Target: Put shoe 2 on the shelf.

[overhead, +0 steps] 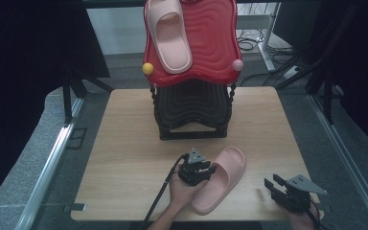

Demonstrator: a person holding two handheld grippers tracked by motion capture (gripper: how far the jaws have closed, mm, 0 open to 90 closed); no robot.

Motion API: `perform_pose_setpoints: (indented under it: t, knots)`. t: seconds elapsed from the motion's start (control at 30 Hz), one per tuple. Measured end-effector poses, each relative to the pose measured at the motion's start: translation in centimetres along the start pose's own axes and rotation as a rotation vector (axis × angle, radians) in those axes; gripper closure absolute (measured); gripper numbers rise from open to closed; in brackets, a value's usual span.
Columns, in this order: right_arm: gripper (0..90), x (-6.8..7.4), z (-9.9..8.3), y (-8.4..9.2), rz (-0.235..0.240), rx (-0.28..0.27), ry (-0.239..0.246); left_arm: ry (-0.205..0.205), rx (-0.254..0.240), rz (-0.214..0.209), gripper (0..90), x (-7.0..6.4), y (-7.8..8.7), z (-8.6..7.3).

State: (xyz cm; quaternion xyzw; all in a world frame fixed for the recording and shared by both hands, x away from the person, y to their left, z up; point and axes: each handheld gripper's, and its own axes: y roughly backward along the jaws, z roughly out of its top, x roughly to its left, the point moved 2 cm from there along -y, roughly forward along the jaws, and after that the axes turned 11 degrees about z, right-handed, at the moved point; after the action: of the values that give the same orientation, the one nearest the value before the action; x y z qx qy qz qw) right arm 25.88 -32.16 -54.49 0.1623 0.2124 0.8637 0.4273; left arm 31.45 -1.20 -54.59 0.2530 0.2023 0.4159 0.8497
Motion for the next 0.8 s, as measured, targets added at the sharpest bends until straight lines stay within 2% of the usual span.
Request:
perform_pose_setpoints:
  t: [0.2, 0.3, 0.5, 0.67, 0.8]
  knots:
    - [56.6, -0.2, 0.0, -0.1, -0.003, 0.007, -0.011, 0.011, 0.010, 0.035, 78.4, -0.1, -0.8, 0.1]
    - [56.0, -0.3, 0.0, -0.1, -0.004, 0.010, -0.015, 0.014, -0.014, 0.058, 81.8, -0.3, -0.7, 0.0]
    - [55.1, -0.4, 0.0, 0.0, -0.010, 0.012, -0.020, 0.023, -0.041, 0.063, 84.0, -0.1, -0.4, -0.2]
    - [54.7, -0.5, 0.0, -0.1, -0.013, 0.016, -0.024, 0.035, -0.091, 0.057, 85.2, 0.3, 0.7, -0.4]
    - [54.6, -0.5, 0.0, 0.0, -0.016, 0.012, -0.027, 0.075, -0.151, 0.051, 85.3, 1.0, 2.2, -0.8]
